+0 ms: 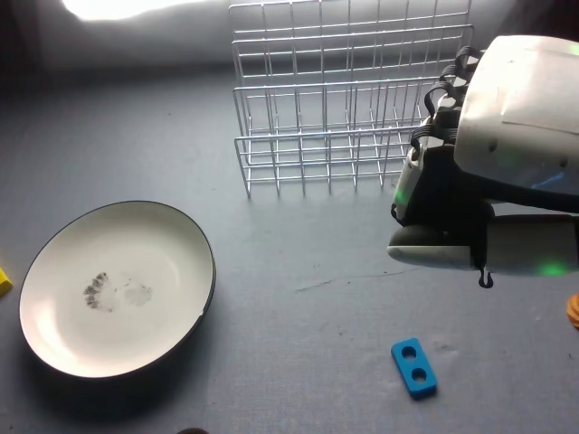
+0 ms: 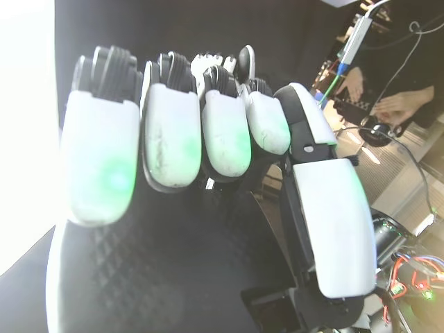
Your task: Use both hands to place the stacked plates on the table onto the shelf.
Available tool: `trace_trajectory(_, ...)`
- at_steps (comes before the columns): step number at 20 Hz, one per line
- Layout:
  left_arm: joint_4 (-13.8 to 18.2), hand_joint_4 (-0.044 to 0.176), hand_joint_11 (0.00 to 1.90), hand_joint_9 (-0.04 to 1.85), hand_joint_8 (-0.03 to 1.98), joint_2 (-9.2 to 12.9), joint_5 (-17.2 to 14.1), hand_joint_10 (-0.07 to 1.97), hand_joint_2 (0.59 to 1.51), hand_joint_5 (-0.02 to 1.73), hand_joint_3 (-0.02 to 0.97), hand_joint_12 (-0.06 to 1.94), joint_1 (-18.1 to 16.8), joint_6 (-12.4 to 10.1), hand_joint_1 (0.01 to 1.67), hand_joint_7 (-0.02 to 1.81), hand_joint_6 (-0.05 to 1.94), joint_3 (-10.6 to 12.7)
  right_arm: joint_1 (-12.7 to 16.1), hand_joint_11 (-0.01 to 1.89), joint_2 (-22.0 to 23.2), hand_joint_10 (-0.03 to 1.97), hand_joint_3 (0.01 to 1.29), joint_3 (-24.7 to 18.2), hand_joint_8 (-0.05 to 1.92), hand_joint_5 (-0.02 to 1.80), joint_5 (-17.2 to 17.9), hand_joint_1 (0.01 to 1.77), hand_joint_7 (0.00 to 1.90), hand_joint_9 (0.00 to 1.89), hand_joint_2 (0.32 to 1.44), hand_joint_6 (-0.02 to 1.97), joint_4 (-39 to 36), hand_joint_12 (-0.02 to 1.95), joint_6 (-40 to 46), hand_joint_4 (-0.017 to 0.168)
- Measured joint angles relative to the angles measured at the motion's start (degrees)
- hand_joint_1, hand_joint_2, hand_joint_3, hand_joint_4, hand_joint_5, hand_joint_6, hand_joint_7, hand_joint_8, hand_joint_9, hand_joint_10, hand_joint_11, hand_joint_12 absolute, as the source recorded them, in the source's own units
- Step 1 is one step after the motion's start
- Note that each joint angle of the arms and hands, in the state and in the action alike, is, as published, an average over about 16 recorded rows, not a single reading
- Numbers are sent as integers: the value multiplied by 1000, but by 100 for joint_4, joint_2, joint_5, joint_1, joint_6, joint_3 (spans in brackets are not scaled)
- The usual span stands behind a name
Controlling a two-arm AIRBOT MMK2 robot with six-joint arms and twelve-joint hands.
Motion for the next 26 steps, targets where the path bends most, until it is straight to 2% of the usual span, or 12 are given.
trace_trajectory(4,60,39,809,717,704,-10,-22,706,1015,681,70,718,0,-27,219,664,696,-22,-1,868,0,804,34,0,781,586,2,191,707,746,1122,823,-3,756,-4,30)
trace_trajectory(8,173,27,604,533,519,-16,-83,524,988,505,68,528,0,-63,166,497,512,-37,-6,647,-3,599,34,0,582,439,-7,147,527,556,1107,616,-6,559,-6,22)
trace_trajectory(11,324,-1,294,238,202,-24,-176,206,932,226,76,208,8,-122,62,211,193,-43,-9,349,-8,280,36,-2,269,210,-24,89,265,281,1069,295,-9,241,-10,-2)
trace_trajectory(13,426,-6,122,81,38,-30,-251,42,921,73,62,32,26,-180,18,63,26,-43,-12,174,-15,102,35,-2,95,85,-49,149,115,123,1064,116,-8,68,-18,-4)
trace_trajectory(15,488,-2,33,13,-3,-33,-323,2,920,12,59,-11,99,-202,15,15,-8,-40,-14,58,-26,17,33,-3,14,24,-86,274,29,31,1068,28,-5,-2,-44,0)
trace_trajectory(20,326,-6,15,14,-13,-101,-463,3,915,13,63,-18,713,25,17,18,-18,-7,-2,19,-61,10,33,-14,12,21,-231,615,18,19,1076,21,36,-9,-234,-2)
trace_trajectory(23,-19,-5,15,16,-13,-217,-486,3,917,17,63,-18,1310,294,18,18,-18,59,27,21,-92,9,33,-28,11,22,-377,826,20,21,1086,21,123,-9,-440,-2)
trace_trajectory(26,-459,-4,15,17,-13,-367,-445,3,918,20,61,-18,2034,654,20,18,-18,127,59,21,-139,9,33,-39,11,24,-541,1021,20,21,1102,21,223,-9,-699,-2)
